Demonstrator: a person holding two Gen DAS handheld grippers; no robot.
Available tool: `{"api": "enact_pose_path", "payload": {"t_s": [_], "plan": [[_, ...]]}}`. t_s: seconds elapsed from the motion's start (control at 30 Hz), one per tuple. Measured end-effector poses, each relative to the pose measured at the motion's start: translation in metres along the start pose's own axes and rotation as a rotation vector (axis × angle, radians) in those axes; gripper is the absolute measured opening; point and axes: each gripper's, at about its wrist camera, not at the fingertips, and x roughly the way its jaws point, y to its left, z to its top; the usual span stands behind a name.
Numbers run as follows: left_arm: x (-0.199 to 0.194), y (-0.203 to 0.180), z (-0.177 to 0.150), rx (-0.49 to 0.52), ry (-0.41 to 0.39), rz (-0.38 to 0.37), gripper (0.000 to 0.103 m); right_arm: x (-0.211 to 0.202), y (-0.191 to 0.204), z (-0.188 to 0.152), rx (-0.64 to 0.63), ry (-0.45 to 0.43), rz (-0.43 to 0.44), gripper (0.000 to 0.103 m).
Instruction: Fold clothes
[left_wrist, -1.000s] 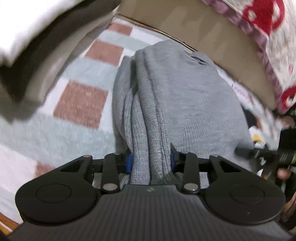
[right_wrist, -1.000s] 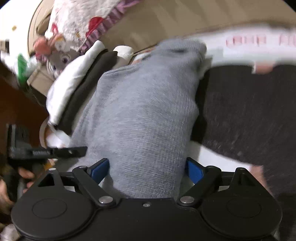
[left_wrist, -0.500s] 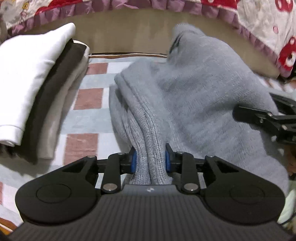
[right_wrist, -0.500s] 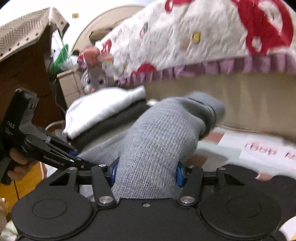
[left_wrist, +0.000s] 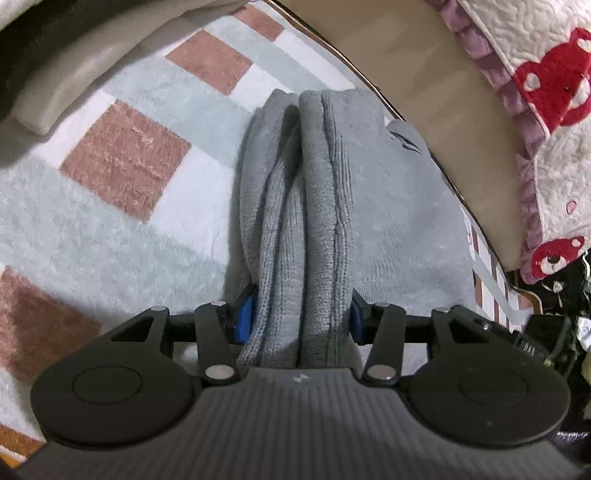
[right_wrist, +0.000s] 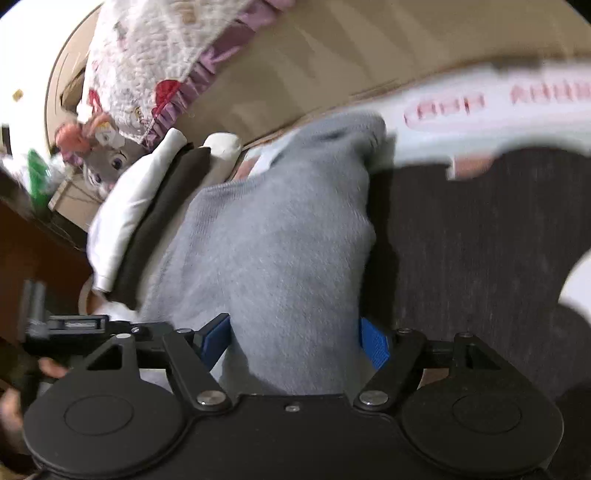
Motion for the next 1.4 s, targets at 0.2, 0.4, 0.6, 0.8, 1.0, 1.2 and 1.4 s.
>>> {"api": "enact_pose_path", "payload": {"t_s": [0.2, 0.4, 0.6, 0.8, 1.0, 1.2, 1.4], "plan": [[0.009, -0.043, -0.011, 0.322, -0.038, 0.136, 0.038, 0.029, 0.004, -0.009, -0.062, -0.058, 0.045, 0.078], [-0.014, -0.071, -0.034, 0.556, -0.137, 0.242, 0.027, 0.015, 0.055, -0.018, -0.331, -0.152, -0.051, 0.062], [-0.050, -0.071, -0.066, 0.588, -0.224, 0.250, 0.025, 0.001, 0.105, -0.047, -0.487, -0.220, -0.053, 0.062], [-0.121, -0.095, -0.110, 0.563, -0.410, 0.225, 0.019, -0.021, 0.165, -0.071, -0.474, -0.238, -0.073, 0.061], [-0.126, -0.066, -0.110, 0.517, -0.359, 0.190, 0.019, -0.027, 0.218, -0.101, -0.512, -0.238, -0.086, 0.061], [-0.085, -0.002, -0.094, 0.386, -0.226, 0.135, 0.034, -0.005, 0.181, -0.089, -0.403, -0.162, -0.276, 0.061], [-0.060, 0.014, -0.081, 0.302, -0.144, 0.124, 0.067, -0.002, 0.145, -0.086, -0.314, -0.091, -0.307, 0.063]]}}
